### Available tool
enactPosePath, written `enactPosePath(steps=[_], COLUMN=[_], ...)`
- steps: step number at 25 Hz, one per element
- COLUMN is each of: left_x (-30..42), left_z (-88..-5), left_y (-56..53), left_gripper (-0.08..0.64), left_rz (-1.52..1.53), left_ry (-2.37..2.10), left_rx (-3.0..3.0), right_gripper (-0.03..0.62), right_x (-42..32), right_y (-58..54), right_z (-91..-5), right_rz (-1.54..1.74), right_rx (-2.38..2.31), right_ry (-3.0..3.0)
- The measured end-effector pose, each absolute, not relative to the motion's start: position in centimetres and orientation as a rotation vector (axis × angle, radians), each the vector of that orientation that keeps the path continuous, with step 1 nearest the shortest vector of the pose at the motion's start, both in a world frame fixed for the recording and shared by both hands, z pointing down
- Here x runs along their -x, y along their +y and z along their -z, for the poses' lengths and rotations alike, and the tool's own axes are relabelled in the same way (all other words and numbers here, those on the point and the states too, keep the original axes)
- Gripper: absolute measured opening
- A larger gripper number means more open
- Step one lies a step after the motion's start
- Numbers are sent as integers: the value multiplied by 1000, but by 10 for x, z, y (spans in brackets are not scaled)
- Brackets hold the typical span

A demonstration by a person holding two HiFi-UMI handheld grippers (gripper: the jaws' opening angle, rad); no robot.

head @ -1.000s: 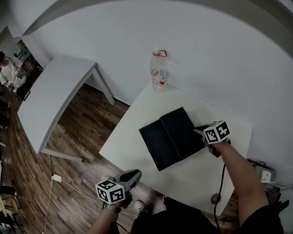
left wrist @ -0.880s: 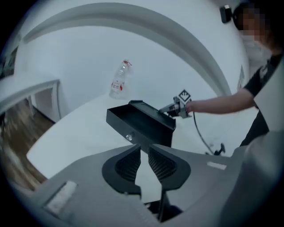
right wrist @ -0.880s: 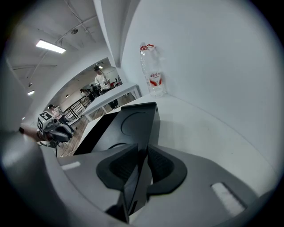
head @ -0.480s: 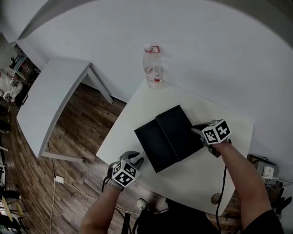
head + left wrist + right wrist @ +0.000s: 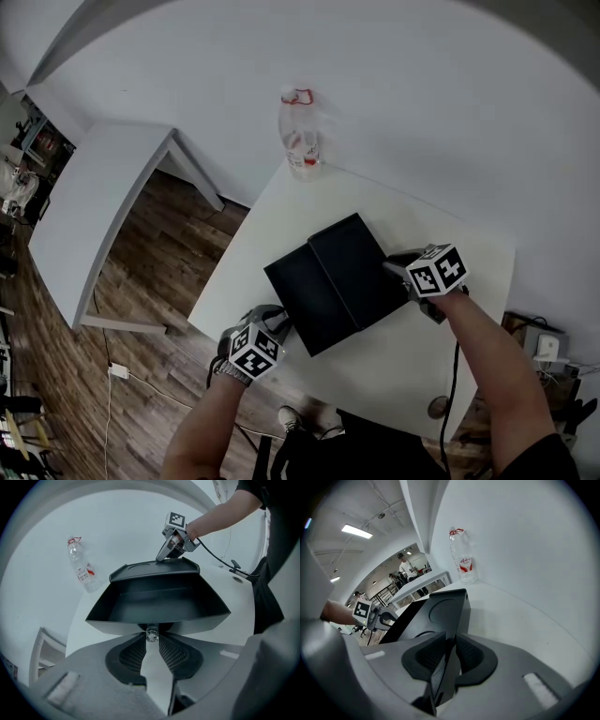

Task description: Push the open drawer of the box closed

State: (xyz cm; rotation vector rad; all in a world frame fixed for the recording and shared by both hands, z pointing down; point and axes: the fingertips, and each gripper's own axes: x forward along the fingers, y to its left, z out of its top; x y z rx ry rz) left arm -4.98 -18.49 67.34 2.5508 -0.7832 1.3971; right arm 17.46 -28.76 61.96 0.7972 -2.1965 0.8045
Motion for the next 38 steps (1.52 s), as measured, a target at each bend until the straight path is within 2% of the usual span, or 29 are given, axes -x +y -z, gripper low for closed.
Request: enactPosePath(steps=[38], left_x=[-30], left_z=[-663], left_y=[-229], left_gripper=[74], left_rz=[-1294], left_ry=[-703], left_rx=[-2611], right_gripper=[72], right_x=[-173], right_y=[-287], right_z=[-620], right_rz=[-858], right_rx=[-787], right_ry=[-2228])
